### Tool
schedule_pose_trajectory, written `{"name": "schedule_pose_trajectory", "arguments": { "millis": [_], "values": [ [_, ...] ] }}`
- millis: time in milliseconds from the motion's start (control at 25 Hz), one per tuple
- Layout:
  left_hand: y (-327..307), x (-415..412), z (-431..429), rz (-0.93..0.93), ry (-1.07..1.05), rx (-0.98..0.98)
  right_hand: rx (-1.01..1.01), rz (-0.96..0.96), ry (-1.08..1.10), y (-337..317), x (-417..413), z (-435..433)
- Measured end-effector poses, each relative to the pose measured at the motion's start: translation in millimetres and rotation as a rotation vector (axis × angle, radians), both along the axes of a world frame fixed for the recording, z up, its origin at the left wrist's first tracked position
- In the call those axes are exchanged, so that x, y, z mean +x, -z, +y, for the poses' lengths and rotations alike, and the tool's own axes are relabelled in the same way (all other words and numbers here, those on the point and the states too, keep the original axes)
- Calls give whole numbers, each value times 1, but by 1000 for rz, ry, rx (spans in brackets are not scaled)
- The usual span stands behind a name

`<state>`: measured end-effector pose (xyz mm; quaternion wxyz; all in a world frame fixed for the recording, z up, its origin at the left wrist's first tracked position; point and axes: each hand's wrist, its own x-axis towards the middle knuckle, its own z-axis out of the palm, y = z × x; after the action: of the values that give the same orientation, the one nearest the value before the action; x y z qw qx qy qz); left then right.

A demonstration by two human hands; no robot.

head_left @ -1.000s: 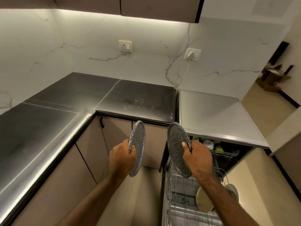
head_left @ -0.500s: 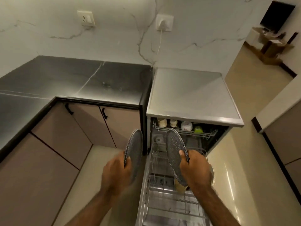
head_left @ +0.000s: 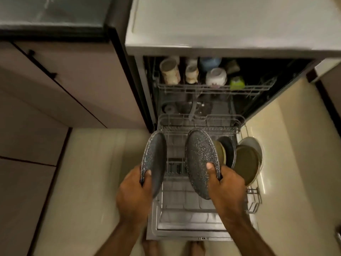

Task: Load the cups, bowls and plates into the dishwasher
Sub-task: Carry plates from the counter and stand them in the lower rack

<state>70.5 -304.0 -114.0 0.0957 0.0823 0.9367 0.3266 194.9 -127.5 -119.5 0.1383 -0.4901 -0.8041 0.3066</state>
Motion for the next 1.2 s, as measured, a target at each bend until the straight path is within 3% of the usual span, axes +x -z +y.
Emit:
{"name": "schedule_pose_trajectory", "arguments": {
  "millis": [160,400,840,1080,1200],
  "values": [
    [120,-20,11,-12,-38,-2,-30,-18,41,101,-7,2],
    [210,-44,24,25,-122,102,-24,10,88,170,-15,5],
    [272,-53,40,109,-48,23,-34,75,131,215,-24,-8],
    [281,-68,48,-179,43,-148,-35,100,140,217,-30,-14],
    [288,-67,46,-363,12,-92,-31,101,135,216,-31,-14]
  ]
}}
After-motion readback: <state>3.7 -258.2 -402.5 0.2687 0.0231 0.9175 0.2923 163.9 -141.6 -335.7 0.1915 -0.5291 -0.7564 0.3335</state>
